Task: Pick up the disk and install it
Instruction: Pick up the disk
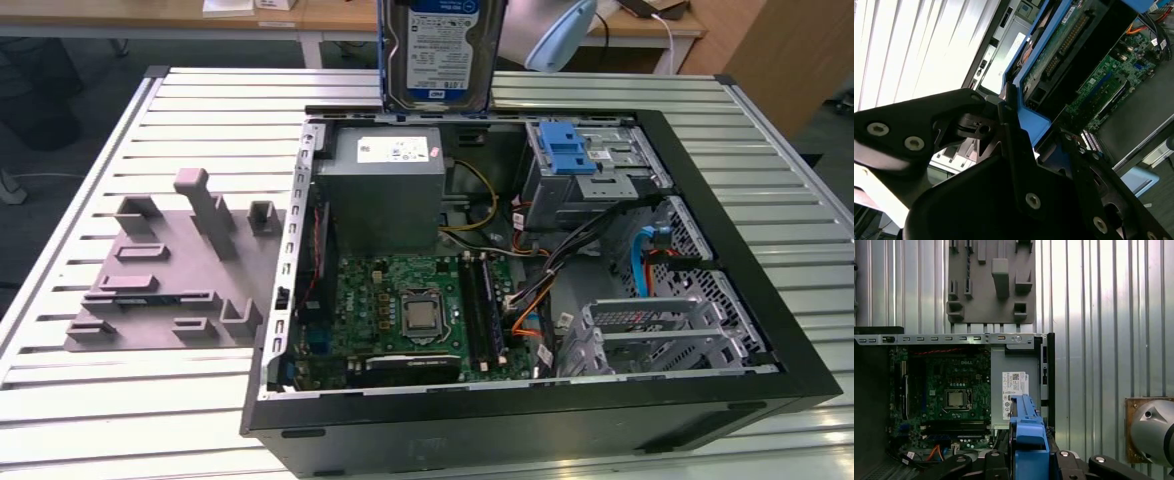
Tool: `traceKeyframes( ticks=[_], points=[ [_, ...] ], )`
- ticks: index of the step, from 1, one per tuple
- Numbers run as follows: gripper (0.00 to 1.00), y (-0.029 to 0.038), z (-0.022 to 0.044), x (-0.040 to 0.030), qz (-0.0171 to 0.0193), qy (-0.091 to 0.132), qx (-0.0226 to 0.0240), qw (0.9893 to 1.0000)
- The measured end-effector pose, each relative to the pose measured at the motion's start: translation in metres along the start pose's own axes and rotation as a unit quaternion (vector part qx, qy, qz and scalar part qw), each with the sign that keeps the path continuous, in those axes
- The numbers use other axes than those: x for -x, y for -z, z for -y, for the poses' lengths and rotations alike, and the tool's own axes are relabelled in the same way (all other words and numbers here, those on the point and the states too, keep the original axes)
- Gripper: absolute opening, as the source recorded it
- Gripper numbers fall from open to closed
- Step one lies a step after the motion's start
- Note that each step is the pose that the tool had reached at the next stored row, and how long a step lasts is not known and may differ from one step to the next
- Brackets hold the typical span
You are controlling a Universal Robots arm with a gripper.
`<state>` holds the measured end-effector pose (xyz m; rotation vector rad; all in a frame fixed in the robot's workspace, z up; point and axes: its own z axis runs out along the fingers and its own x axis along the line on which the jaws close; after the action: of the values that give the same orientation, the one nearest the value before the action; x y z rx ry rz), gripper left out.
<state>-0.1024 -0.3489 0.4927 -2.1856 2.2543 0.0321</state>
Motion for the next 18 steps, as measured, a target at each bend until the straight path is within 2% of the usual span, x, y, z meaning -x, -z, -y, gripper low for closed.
traceKeyframes(
  ticks=[8, 18],
  points=[
    [0.36, 0.0000, 0.0000, -0.0004, 0.0000, 0.000, 0.0000, 1.0000],
    [0.36, 0.0001, 0.0002, -0.0047, 0.0000, 0.000, 0.0000, 1.0000]
  ],
)
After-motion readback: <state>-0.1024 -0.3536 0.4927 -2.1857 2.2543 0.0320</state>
